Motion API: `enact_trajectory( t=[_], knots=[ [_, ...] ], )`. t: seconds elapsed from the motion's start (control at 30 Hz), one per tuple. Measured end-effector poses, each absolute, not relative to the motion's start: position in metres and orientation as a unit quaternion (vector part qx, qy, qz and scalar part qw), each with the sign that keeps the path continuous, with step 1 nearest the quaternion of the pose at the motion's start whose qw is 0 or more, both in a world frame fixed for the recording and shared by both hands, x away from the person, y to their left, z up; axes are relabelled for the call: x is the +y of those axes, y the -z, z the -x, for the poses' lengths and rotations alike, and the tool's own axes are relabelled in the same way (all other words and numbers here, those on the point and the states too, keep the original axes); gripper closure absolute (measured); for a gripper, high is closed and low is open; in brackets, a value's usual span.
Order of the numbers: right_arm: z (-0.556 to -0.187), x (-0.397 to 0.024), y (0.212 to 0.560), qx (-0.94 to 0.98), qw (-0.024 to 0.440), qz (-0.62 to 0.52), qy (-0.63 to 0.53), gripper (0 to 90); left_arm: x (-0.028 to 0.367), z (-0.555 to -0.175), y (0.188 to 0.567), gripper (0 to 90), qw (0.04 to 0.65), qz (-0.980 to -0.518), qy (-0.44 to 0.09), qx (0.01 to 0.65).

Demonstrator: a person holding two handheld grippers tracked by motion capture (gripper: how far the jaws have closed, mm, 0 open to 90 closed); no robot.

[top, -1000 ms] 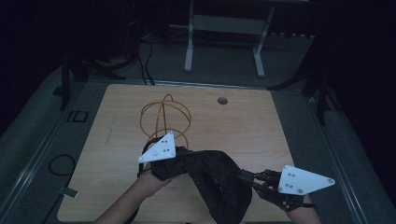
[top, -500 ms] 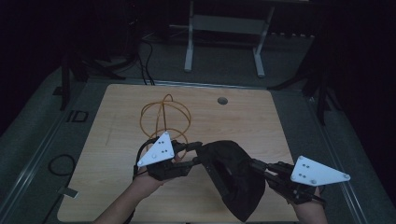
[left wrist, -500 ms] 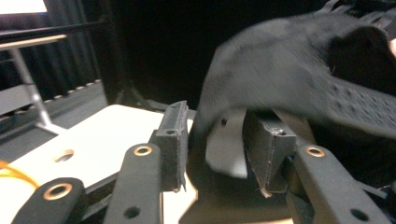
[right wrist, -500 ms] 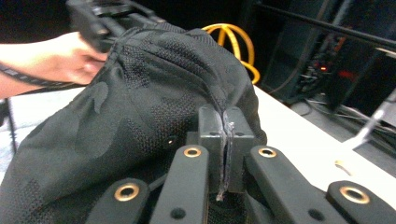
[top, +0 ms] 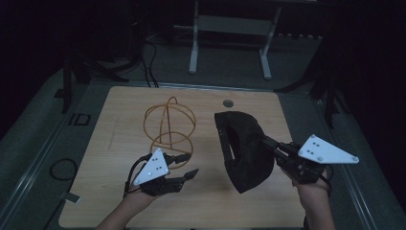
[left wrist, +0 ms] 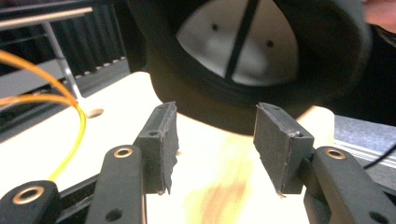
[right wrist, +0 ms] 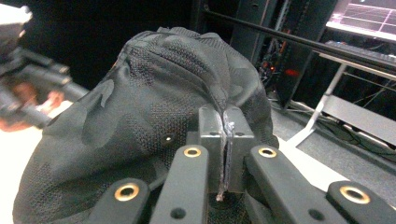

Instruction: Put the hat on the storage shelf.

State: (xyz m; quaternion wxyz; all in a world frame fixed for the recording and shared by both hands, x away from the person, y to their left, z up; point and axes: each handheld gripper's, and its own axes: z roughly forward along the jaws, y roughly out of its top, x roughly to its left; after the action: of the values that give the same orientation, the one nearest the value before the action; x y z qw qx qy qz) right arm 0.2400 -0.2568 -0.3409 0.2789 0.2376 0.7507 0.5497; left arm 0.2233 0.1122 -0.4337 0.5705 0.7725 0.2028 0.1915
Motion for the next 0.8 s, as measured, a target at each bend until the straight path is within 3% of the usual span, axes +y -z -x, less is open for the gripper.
enact_trajectory(
  t=[0.6,0.7,0.8],
  knots=[
    [-0.288,-0.209,0.313,0.747,0.303,-0.237,-0.542,88.5,0.157,-0.211,0.480,47.0,0.551,-0.768,-0.200,0.257],
    [-0.296,-0.200,0.309,0.748,0.302,-0.236,-0.542,88.4,0.165,-0.209,0.489,43.4,0.552,-0.764,-0.198,0.269],
    [-0.303,-0.190,0.305,0.751,0.303,-0.233,-0.539,88.5,0.170,-0.207,0.498,30.8,0.549,-0.766,-0.189,0.275]
  ],
)
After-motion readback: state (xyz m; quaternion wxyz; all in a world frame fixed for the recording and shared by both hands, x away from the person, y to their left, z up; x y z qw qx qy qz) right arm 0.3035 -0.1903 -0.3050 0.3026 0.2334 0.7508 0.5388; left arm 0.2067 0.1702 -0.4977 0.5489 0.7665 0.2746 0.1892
